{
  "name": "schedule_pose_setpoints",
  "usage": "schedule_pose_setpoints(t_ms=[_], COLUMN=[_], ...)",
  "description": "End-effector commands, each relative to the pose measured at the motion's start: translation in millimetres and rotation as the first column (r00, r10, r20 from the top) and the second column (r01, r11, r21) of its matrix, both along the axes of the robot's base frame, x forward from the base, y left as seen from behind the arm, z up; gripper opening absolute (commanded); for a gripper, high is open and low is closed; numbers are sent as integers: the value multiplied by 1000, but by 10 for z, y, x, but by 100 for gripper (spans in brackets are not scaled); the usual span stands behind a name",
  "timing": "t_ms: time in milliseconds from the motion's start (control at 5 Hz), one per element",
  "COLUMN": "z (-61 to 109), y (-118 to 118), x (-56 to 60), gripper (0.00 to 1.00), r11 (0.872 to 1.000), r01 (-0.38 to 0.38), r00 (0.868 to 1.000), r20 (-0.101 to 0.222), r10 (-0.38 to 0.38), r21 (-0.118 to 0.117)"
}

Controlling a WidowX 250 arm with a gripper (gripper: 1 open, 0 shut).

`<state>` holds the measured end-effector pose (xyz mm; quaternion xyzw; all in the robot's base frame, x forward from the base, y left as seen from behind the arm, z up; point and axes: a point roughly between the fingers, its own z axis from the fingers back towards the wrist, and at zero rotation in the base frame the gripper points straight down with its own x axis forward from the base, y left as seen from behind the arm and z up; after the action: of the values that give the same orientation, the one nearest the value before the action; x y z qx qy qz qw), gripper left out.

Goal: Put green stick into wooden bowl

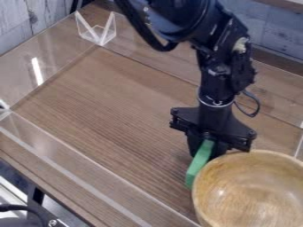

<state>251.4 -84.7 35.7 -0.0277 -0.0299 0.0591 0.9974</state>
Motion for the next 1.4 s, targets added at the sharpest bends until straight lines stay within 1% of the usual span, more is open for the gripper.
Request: schedule_pose_setpoints(t_ms=[0,200,600,800,1000,1200], z=[153,167,268,390,662,847], y=[-8,14,123,198,321,588], x=[40,24,141,211,327,446], gripper=[0,0,0,0,0,0], r11=[1000,999,998,996,989,971], r01=[-7,-5,-52,-80,-127,-225], r00=[999,999,997,994,987,965], r20=[46,44,53,66,92,119], r10=[8,6,54,83,134,234], r21=[-27,-32,-41,-49,-73,-82])
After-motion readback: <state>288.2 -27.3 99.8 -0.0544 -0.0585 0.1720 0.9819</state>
